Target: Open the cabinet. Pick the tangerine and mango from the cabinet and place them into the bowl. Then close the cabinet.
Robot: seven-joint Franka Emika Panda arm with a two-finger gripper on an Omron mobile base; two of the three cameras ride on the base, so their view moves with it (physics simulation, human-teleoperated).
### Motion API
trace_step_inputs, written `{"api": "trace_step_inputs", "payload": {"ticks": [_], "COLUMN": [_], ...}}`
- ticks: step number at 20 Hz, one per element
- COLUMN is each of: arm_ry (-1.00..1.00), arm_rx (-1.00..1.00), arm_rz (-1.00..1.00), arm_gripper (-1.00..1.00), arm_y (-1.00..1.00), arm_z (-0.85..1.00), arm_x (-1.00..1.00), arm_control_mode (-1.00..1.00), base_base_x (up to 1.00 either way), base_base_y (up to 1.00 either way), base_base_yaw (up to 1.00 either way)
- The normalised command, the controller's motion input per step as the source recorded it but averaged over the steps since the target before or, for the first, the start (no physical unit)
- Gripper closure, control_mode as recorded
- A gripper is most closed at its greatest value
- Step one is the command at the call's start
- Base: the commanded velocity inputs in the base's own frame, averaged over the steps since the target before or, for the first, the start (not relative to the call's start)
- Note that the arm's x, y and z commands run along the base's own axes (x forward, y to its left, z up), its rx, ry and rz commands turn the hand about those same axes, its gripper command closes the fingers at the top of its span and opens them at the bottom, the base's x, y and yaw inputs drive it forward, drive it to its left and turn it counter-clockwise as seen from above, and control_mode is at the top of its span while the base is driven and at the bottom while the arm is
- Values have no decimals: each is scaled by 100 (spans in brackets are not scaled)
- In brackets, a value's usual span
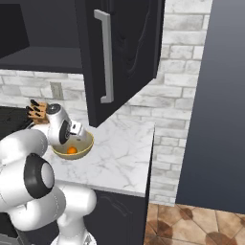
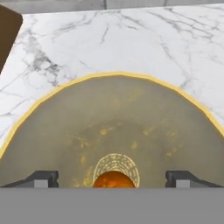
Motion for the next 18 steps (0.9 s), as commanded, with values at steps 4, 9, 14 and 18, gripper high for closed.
{"api": "trace_step_inputs", "payload": {"ticks": [4, 9, 14, 18], "arm_ry": [0, 0, -3, -21], "arm_rx": [0, 0, -1, 0], "arm_rz": [0, -1, 0, 0], "arm_gripper": [-100, -100, -100, -100], "arm_y": [-2, -1, 0, -5], "arm_z": [81, 71, 40, 39], "arm_x": [-7, -22, -18, -48], "arm_control_mode": [-100, -100, -100, -100], "base_base_x": [0, 0, 0, 0], "base_base_y": [0, 0, 0, 0], "base_base_yaw": [0, 0, 0, 0]}}
